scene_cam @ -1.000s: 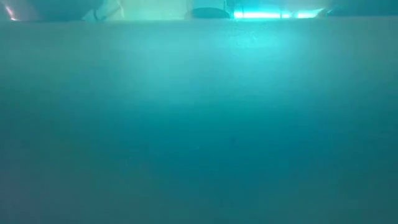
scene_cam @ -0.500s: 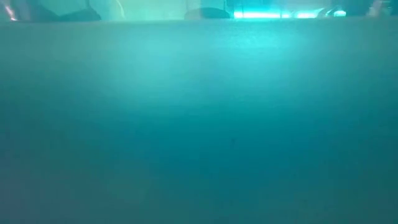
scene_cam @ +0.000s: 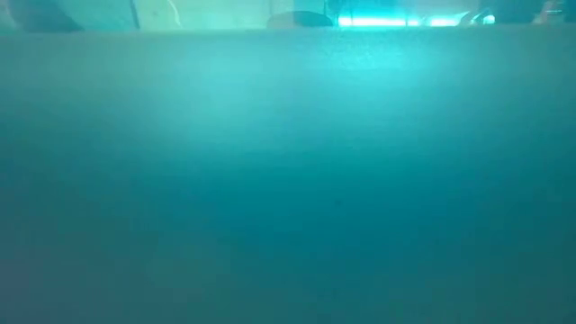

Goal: Pick & Place School Supplies
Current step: Put the yellow crayon box into the blue bin

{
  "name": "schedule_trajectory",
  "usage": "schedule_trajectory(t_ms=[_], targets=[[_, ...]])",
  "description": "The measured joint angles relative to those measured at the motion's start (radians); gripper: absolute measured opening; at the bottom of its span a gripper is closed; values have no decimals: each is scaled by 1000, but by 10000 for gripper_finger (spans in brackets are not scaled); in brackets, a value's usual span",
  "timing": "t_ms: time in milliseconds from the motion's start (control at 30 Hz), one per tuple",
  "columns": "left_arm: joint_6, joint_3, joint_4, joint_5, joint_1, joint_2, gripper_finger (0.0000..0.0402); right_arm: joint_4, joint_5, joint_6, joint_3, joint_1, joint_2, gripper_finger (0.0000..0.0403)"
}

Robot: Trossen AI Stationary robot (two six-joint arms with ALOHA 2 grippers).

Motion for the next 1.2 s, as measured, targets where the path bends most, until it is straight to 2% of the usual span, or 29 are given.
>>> schedule_trajectory(t_ms=[133, 267, 667, 833, 967, 1200], targets=[[4, 0, 24, -1, 17, 2, 230, 0, 0, 2, 0, 0, 1, 299], [12, 2, 45, -3, 39, 56, 230, 0, -1, 8, 0, 0, 1, 299], [93, 151, 17, 20, 90, 346, 230, -3, -3, 27, 1, 0, 1, 299], [123, 210, -71, 25, 87, 438, 230, -12, -3, 41, 1, 0, 1, 299], [136, 223, -118, 9, 76, 451, 230, -22, -3, 42, 1, 0, 1, 299], [102, 220, -90, -11, 54, 446, 230, -25, -3, 42, 1, 0, 1, 299]])
